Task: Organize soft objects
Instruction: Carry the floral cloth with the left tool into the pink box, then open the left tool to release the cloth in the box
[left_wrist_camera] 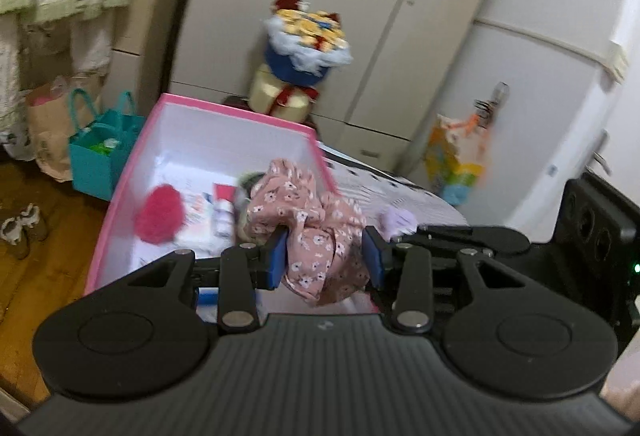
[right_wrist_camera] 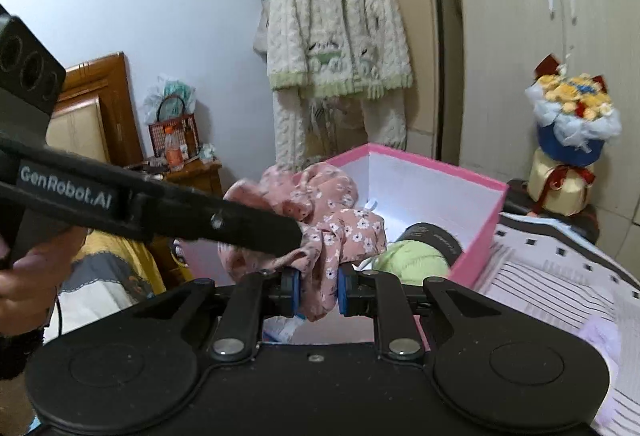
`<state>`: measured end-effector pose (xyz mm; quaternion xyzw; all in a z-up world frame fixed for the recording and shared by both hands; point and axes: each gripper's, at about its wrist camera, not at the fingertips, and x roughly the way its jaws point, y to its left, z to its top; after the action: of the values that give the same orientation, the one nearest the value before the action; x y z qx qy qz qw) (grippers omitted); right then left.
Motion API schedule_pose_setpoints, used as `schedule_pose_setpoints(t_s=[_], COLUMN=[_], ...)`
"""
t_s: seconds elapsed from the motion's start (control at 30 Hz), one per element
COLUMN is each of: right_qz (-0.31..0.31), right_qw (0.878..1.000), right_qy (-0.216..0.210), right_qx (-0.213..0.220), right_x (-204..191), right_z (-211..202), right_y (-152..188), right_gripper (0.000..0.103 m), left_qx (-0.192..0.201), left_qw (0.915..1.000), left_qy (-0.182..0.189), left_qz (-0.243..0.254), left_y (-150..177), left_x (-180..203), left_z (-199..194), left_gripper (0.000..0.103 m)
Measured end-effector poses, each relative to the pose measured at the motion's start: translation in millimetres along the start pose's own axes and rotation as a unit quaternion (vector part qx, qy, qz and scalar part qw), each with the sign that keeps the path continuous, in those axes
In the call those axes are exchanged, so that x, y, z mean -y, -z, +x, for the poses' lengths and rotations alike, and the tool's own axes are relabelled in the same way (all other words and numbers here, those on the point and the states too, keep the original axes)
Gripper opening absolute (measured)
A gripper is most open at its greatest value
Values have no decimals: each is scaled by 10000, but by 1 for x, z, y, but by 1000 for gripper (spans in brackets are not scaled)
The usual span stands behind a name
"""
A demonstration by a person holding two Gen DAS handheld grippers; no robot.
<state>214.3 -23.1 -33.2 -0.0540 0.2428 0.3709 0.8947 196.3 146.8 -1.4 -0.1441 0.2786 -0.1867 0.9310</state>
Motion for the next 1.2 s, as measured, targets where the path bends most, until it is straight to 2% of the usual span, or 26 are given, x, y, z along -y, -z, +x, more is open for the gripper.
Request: schedule_pose_setpoints(t_s=[0.13,0.23,0.3,0.37,0.47,0.6,0.73,0.87,1.03,1.2], right_qz=[-193,-173,-119,-100,-39,99,223,295,397,470], right_qw=[9990,9975,9963,9959,9964,9981,9991,9993,9971,9930], right_qy=[204,171,160,187,85,-60,-43,176,650,1080], right_qx=[-360,-663,-832,-877,-838,-613,-350,-167,-84,-98], right_x=[7,16,20,22,22,23,26,31,42,50], right_z=[36,57,65,66,56,33,1,-33,-72,-103], right_y=[-10,-18,-19,-18,-14,-14,-13,-6,9,28], right_gripper=[24,26,42,52,58,61,64,66,69,74], left_qx=[17,-29,-88,-147,-280,-331,-305,-234,-91,-109], left_qw=[9994,9981,9956,9943,9940,9936,9945,9953,9962,9957], left_qy=[-283,-587,-921,-1049,-1042,-1080,-1000,-906,-659,-339], left_qz=[-189,-205,-173,-143,-159,-53,47,256,569,855], left_y=[-14,-19,-20,-19,-14,-8,-6,-3,-2,1], left_x=[-29,-40,-43,-46,-48,-43,-31,-14,16,50], left_z=[23,35,42,44,42,34,21,7,-7,-1], left_gripper=[38,38,38,38,40,44,53,56,62,65])
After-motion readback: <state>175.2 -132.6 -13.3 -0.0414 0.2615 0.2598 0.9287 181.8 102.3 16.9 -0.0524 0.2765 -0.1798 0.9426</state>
